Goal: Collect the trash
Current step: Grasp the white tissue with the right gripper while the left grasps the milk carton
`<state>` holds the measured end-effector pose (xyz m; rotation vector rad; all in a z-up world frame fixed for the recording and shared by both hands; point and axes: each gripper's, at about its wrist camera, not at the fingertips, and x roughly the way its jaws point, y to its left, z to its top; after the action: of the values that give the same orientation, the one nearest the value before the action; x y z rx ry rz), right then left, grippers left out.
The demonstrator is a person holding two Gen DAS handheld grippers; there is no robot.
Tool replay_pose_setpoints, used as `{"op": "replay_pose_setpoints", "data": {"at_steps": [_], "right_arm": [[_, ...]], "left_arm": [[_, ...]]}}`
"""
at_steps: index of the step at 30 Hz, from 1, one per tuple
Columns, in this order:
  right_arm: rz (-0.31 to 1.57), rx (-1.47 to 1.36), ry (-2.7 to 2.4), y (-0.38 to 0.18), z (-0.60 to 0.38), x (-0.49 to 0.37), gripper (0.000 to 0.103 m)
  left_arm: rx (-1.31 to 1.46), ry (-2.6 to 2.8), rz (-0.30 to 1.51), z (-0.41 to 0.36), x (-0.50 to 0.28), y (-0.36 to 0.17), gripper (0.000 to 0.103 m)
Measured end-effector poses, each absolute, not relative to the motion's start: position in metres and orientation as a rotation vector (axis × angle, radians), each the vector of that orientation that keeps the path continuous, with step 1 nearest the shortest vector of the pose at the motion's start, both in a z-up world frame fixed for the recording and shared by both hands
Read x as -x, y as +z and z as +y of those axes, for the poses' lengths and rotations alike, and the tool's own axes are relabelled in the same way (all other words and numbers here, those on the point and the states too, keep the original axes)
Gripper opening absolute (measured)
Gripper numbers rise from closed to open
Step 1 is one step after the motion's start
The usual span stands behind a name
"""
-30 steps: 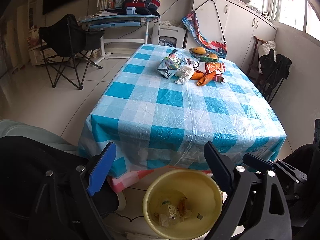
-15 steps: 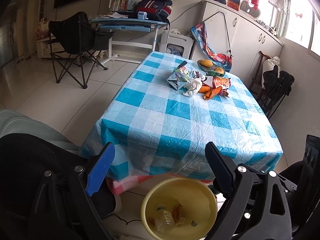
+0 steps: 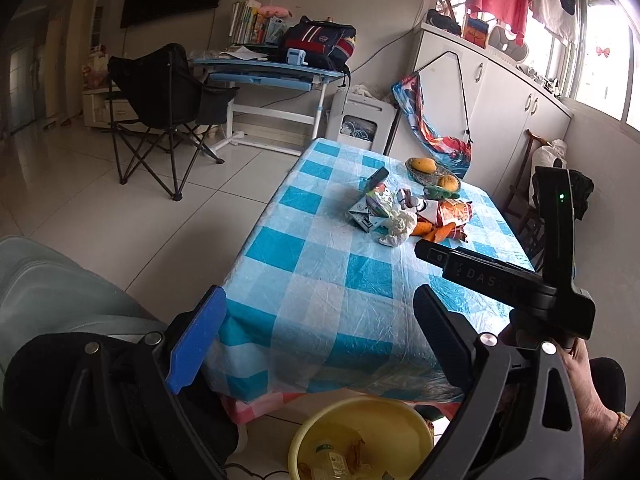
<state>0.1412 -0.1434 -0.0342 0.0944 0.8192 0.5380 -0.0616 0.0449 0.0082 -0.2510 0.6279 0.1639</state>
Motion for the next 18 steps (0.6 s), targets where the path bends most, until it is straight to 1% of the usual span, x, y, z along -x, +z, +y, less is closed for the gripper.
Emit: {"op": "replay_pose_setpoints", "data": {"at_steps": [3,8,9,10,11,12,15,18], "right_arm": [[0.833,-0.094,0.512,-0.044,-0.137,-0.166,0.061],[0.856,-0.084,0.503,-0.06,-0.128,-0.193,0.051],[0.862,-0.082,0.507,-0.062,-0.127,-0.196,0.046],[0.872,-0.085,0.516,-0.065,-0.127,-0.198,0.034],[0.895,-0.104,0.536,-0.067,-0.128,-0.201,0.026],[0.896,-0.119,0.549,-0.067,-0.13,-0.2,0.022],[0.893,-0.094,0.573,-0.063,-0.133,-0.189,0.02],[0.914,-0.118,0.593,-0.058,-0.145,-0.176,0.019]], "left_arm": [[0.284,0.184,0.635,0.059,0.045,0.011,0.091],[0.321,0.204,0.647,0.075,0.016,0.013,0.091],[0.323,0.208,0.646,0.077,0.009,0.014,0.091],[0.321,0.21,0.647,0.077,0.003,0.015,0.091],[0.315,0.213,0.648,0.078,-0.005,0.016,0.091],[0.307,0.214,0.647,0.078,-0.012,0.018,0.091],[0.293,0.209,0.652,0.075,-0.037,0.02,0.091],[0.277,0.187,0.687,0.069,-0.066,0.016,0.091]]}}
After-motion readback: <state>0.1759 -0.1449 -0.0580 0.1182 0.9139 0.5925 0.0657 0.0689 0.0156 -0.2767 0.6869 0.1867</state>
